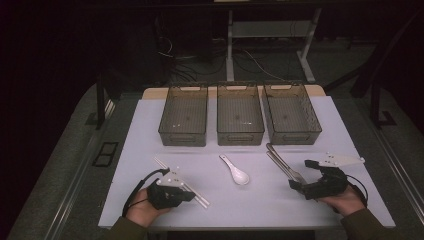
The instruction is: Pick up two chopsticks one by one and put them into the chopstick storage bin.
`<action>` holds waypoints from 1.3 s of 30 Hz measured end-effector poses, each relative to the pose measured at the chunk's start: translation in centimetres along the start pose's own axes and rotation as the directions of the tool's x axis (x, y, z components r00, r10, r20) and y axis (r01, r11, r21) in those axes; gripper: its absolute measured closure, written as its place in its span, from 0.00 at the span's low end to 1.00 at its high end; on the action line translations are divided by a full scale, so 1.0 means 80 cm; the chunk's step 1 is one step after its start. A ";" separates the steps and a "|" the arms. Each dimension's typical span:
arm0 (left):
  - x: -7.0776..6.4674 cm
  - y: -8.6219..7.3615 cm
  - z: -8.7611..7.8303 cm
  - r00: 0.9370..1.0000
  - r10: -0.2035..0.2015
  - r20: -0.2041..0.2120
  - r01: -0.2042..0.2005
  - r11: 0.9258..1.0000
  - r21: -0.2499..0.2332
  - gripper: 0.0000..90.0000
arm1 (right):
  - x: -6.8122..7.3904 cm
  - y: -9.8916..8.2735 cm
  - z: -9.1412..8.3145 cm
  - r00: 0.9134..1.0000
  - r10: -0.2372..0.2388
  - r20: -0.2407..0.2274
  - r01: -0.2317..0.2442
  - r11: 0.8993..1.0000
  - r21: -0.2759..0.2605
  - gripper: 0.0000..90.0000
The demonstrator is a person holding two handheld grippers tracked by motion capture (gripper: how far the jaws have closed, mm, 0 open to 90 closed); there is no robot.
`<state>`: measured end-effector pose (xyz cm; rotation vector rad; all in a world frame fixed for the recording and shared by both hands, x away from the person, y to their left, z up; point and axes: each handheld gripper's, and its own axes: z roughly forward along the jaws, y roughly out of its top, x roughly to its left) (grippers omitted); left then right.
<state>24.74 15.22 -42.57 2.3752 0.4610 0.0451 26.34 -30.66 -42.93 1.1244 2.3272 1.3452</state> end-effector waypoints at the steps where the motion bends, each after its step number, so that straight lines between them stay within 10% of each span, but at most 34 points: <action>1: -0.003 0.001 0.004 1.000 0.009 0.005 -0.009 1.000 0.008 0.99 | 0.000 0.000 0.000 1.000 0.001 0.000 -0.001 1.000 0.000 0.00; 39: 0.006 0.036 0.051 0.994 0.113 0.001 -0.113 0.993 0.015 0.99 | -0.001 0.000 0.000 1.000 0.004 0.003 -0.004 1.000 0.005 0.00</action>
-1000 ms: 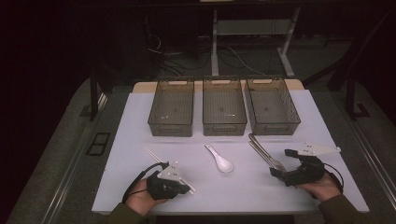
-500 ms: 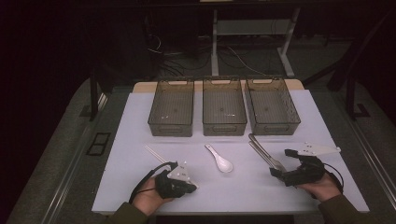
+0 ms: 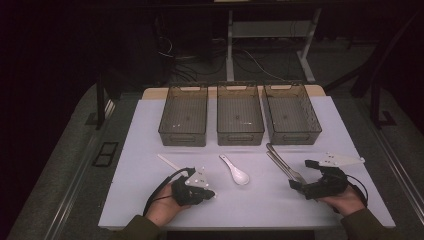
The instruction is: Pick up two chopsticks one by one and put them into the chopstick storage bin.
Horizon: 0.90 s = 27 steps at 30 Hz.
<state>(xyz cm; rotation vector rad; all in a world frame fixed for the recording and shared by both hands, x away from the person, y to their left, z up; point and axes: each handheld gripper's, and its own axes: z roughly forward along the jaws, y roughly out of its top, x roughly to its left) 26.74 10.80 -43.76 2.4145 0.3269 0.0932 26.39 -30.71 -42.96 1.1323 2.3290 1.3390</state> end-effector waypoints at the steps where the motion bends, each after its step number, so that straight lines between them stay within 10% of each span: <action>1: 0.000 -0.001 -0.001 1.000 -0.017 0.004 0.017 1.000 -0.017 0.99 | 0.000 0.000 0.000 1.000 -0.004 -0.001 0.004 1.000 -0.002 0.00; 13: 0.046 -0.010 -0.042 0.999 -0.006 -0.054 0.004 0.999 -0.033 0.75 | 0.000 0.000 0.000 1.000 0.002 0.000 -0.002 1.000 -0.001 0.00; 27: 0.086 -0.019 -0.027 0.996 0.076 0.036 -0.078 0.995 0.058 0.59 | -0.001 0.000 0.000 1.000 0.000 -0.005 0.000 1.000 0.000 0.00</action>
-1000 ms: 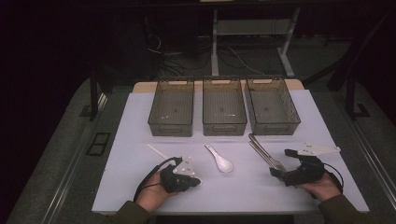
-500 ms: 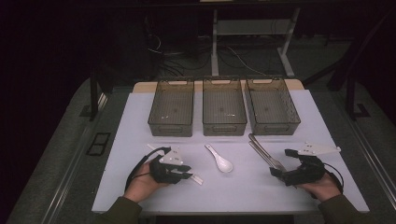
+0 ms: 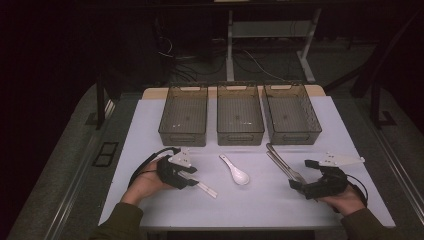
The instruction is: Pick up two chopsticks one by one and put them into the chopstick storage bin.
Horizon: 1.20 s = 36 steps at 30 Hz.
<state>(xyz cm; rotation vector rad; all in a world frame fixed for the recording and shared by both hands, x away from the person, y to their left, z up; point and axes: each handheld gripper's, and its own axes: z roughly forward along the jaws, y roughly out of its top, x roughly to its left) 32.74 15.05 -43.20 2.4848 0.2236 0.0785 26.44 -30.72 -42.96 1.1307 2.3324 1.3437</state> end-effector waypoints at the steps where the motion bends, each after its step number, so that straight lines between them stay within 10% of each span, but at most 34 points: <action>1: 0.001 -0.001 0.001 1.000 0.002 -0.001 -0.002 1.000 0.008 0.59 | 0.000 0.000 0.000 1.000 0.001 0.000 -0.001 1.000 0.000 0.00; 15: 0.003 -0.002 0.003 1.000 0.000 0.025 0.000 1.000 -0.009 0.71 | 0.000 0.000 0.000 1.000 0.001 0.001 -0.001 1.000 -0.002 0.00; 24: -0.008 0.000 0.004 0.994 0.109 0.026 -0.109 0.994 0.019 0.70 | 0.000 0.000 0.000 1.000 0.001 -0.002 -0.001 1.000 -0.001 0.00; 36: -0.013 0.004 0.006 0.996 0.075 0.051 -0.076 0.997 0.025 0.74 | -0.001 0.000 -0.001 1.000 0.003 -0.001 -0.003 1.000 -0.006 0.00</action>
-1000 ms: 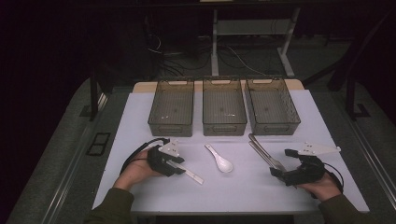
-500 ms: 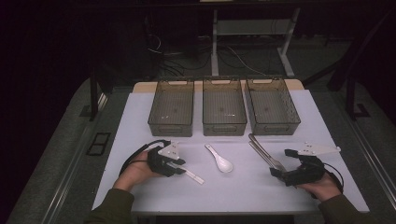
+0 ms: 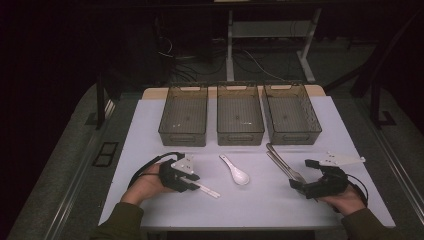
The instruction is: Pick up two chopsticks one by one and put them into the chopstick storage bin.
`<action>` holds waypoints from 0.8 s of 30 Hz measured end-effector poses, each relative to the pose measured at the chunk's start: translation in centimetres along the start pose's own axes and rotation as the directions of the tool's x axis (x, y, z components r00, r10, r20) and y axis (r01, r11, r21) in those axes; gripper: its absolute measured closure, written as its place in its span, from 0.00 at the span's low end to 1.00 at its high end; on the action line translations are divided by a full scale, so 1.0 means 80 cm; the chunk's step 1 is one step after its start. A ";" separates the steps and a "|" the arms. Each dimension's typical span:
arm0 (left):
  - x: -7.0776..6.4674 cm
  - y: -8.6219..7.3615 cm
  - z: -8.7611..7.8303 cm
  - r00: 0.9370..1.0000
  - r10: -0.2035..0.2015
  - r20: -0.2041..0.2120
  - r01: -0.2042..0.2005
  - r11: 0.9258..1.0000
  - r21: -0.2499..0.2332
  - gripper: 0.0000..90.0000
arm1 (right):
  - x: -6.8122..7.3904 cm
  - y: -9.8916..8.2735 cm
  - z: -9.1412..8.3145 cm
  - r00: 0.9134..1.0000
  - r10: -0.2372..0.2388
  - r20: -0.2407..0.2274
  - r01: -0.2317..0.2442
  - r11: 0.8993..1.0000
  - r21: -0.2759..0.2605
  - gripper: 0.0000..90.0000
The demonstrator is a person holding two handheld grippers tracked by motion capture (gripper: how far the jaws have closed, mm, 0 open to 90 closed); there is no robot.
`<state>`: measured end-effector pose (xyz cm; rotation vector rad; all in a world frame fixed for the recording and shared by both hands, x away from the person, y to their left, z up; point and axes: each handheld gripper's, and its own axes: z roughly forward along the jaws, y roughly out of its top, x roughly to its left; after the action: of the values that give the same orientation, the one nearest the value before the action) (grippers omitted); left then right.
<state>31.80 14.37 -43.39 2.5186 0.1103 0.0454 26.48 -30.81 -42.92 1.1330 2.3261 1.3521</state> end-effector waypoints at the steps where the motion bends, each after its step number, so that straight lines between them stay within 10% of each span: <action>1: -0.001 0.001 0.000 1.000 -0.005 0.005 0.005 1.000 -0.002 0.75 | 0.000 0.000 0.000 1.000 -0.004 0.000 0.004 1.000 -0.002 0.00; 24: -0.029 -0.003 -0.004 0.999 -0.035 -0.005 0.035 0.999 -0.001 0.83 | 0.000 0.000 -0.003 1.000 0.001 0.002 -0.001 1.000 -0.011 0.00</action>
<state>29.44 14.54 -43.25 2.5154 0.1567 0.0375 26.36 -30.94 -42.76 1.1321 2.3147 1.3618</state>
